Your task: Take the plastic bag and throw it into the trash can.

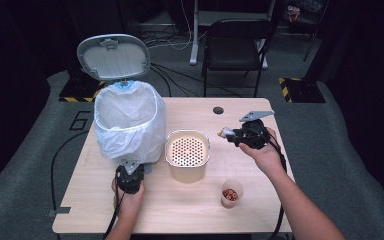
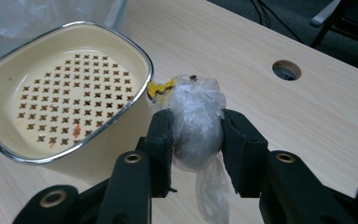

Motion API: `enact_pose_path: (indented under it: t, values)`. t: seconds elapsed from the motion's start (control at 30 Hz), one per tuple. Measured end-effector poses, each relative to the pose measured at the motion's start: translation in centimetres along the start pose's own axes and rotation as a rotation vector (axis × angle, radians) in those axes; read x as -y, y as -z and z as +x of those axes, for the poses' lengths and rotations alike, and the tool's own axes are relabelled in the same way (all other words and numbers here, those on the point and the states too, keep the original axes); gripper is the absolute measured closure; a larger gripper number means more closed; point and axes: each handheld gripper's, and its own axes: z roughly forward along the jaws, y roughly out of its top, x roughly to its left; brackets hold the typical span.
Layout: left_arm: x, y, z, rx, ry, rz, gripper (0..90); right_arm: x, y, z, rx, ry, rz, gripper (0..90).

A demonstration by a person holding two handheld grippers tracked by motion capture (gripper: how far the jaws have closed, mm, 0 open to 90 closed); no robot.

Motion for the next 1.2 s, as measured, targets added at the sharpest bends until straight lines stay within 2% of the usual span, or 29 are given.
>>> enact_pose_path:
  t: [0.1, 0.27, 0.43, 0.9, 1.07, 1.2]
  values:
    - [0.0, 0.0, 0.1, 0.002, 0.001, 0.007, 88.9, -0.4, 0.2, 0.4, -0.011, 0.000, -0.003, 64.7]
    - [0.0, 0.0, 0.1, 0.000, 0.001, 0.006, 88.9, -1.4, 0.7, 1.2, -0.030, 0.029, -0.021, 64.8]
    - [0.0, 0.0, -0.5, -0.028, -0.023, 0.002, 88.9, -2.3, 1.1, 1.9, -0.051, 0.038, -0.025, 64.8]
    - [0.0, 0.0, -0.2, -0.015, -0.013, 0.002, 88.9, -5.4, 1.9, 4.2, -0.088, 0.078, -0.052, 64.8]
    - [0.0, 0.0, -0.2, -0.020, -0.017, -0.003, 89.0, -6.7, 2.0, 5.3, -0.116, 0.076, -0.065, 64.8]
    - [0.0, 0.0, -0.3, -0.017, -0.027, 0.002, 89.0, -7.9, 1.8, 6.2, -0.144, 0.094, -0.079, 64.8]
